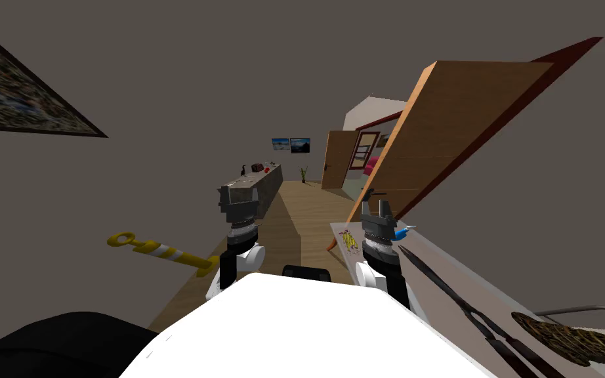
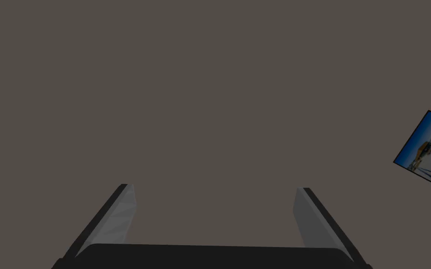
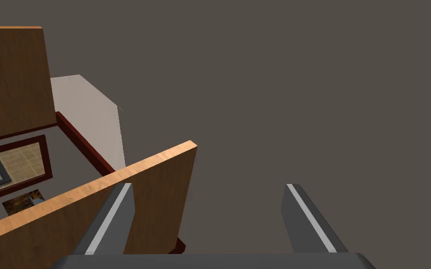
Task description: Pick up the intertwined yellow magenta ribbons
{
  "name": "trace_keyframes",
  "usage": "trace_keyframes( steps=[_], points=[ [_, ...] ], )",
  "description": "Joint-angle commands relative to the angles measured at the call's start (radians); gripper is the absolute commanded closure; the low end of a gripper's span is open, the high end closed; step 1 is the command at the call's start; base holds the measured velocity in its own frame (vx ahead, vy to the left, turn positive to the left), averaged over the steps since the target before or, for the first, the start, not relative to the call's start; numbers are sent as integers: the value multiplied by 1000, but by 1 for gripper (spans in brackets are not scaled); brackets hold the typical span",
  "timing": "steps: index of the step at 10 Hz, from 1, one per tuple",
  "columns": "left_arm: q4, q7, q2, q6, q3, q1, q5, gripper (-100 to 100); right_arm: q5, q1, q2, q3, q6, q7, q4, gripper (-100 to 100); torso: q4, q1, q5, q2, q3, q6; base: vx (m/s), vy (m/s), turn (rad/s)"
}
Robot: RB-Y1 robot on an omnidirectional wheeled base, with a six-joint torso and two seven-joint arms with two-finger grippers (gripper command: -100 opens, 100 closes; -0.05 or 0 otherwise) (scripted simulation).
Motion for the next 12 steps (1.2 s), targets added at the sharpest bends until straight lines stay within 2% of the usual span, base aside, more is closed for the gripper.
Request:
trace_keyframes(
  steps=[1,5,10,11,12],
  points=[
    [0,0,0,0,0,0,0,0,-13,-10,-35,3,5,-9,15,-100,0,0,0,0,0,0,4,15,-85],
    [0,0,0,0,0,0,0,0,-69,-37,-108,7,30,-39,74,-100,0,2,0,0,0,0,-1,38,-92],
    [0,0,0,0,0,0,0,0,-205,-86,-187,-4,99,-98,206,-100,0,4,1,2,1,0,-23,53,-105],
    [0,0,0,0,0,0,0,0,-206,-86,-187,-4,99,-98,213,-100,0,4,1,1,1,0,-16,39,-37],
    [0,0,0,0,0,0,0,0,-243,-97,-198,-9,119,-112,248,-100,0,3,1,1,1,0,-21,37,-70]
  ],
)
